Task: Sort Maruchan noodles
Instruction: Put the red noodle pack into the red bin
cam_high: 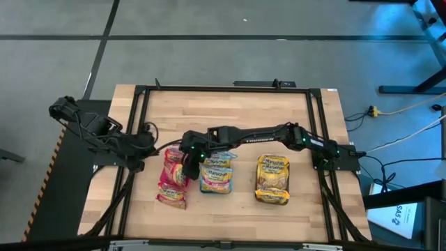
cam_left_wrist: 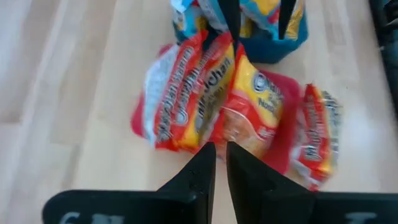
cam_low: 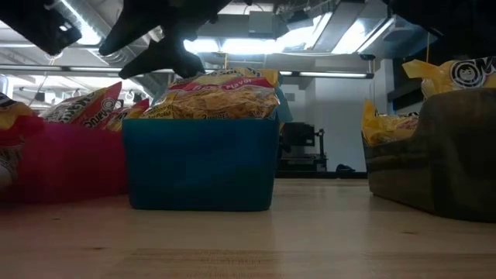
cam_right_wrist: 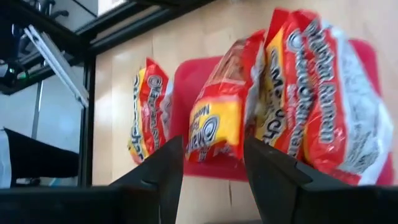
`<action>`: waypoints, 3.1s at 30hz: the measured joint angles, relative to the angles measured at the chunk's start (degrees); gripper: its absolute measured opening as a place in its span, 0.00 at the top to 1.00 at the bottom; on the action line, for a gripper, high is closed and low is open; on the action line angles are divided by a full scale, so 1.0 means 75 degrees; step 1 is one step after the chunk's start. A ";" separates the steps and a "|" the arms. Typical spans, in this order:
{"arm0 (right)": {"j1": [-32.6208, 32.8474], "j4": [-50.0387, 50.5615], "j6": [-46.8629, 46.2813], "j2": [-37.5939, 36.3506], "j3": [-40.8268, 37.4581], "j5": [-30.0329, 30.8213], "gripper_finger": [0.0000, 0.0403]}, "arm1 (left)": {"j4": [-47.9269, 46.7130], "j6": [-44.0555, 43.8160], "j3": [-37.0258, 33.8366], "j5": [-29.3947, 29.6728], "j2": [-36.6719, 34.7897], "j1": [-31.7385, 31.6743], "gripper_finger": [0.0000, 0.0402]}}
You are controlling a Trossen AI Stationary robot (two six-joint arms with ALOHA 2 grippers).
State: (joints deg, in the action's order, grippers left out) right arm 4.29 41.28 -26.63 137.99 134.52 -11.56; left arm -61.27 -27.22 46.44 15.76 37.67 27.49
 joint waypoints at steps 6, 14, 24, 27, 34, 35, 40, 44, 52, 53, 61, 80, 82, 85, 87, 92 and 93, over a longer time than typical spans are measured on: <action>0.0137 0.0116 -0.0026 0.0000 0.0000 -0.0448 0.59 | 0.0058 -0.1001 0.0003 -0.2129 -0.0376 0.0013 0.91; 0.0187 0.0159 -0.0022 -0.0006 0.0005 -0.0792 0.59 | 0.0397 -0.1524 0.0003 -0.3157 0.0270 0.0627 0.91; 0.0371 0.3834 0.0734 -0.1428 0.0055 0.1100 0.59 | 0.0442 -0.1954 0.0003 -0.2853 0.0441 0.1345 0.91; 0.0652 0.4520 0.0592 -0.1787 0.0047 0.1643 0.59 | 0.0642 -0.1958 0.0003 -0.2655 0.0552 0.1516 0.91; 0.1527 0.5739 -0.0245 -0.2352 0.0047 0.3373 0.59 | 0.0861 -0.1761 -0.0023 -0.2399 0.1171 0.1612 0.91; 0.1669 0.5971 -0.0446 -0.2428 0.0047 0.3693 0.60 | 0.0879 -0.1741 -0.0049 -0.2382 0.1226 0.1612 0.91; 0.2393 0.6496 -0.1270 -0.2949 -0.0197 0.4781 0.70 | 0.0867 -0.1702 -0.0226 -0.2239 0.1329 0.1612 0.91; 0.2940 0.6493 -0.1783 -0.3563 -0.0737 0.5818 0.80 | 0.1050 -0.1719 -0.0239 -0.2111 0.1310 0.1612 0.91; 0.3386 0.6450 -0.3499 -0.5759 -0.3610 0.7293 0.90 | 0.1815 -0.1738 -0.0239 -0.1564 0.1311 0.1603 0.91; 0.3380 0.6317 -0.3747 -0.6113 -0.4131 0.7297 0.90 | 0.1910 -0.1740 -0.0239 -0.1431 0.1314 0.1603 0.91; 0.3378 0.2286 -0.4200 -0.9293 -0.9250 0.6703 0.90 | 0.2078 -0.1758 -0.0239 -0.1049 0.1314 0.1603 0.91; 0.3375 -0.3949 -0.3293 -1.2018 -1.3578 0.5404 0.90 | 0.1905 -0.1923 -0.0239 -0.2053 0.3138 0.1568 0.87; 0.3375 -0.3943 -0.3293 -1.2015 -1.3578 0.5404 0.90 | 0.1899 -0.1923 -0.0239 -0.2088 0.3299 0.1571 0.84; 0.3375 -0.3937 -0.3293 -1.2015 -1.3578 0.5404 0.90 | 0.1903 -0.1923 -0.0239 -0.2039 0.3451 0.1571 0.80; 0.3375 -0.3934 -0.3293 -1.2015 -1.3578 0.5404 0.90 | 0.1972 -0.1952 -0.0239 -0.2096 0.3514 0.1565 0.77; 0.3375 -0.3911 -0.3293 -1.2015 -1.3578 0.5404 0.90 | 0.2117 -0.1917 -0.0239 -0.2100 0.3593 0.1536 0.71; 0.3375 -0.3906 -0.3293 -1.2015 -1.3578 0.5404 0.90 | 0.2123 -0.1917 -0.0239 -0.2087 0.3593 0.1536 0.70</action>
State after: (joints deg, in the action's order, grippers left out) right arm 29.61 11.99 -51.33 47.88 32.69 28.97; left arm -45.35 -41.60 44.64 0.11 64.62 39.00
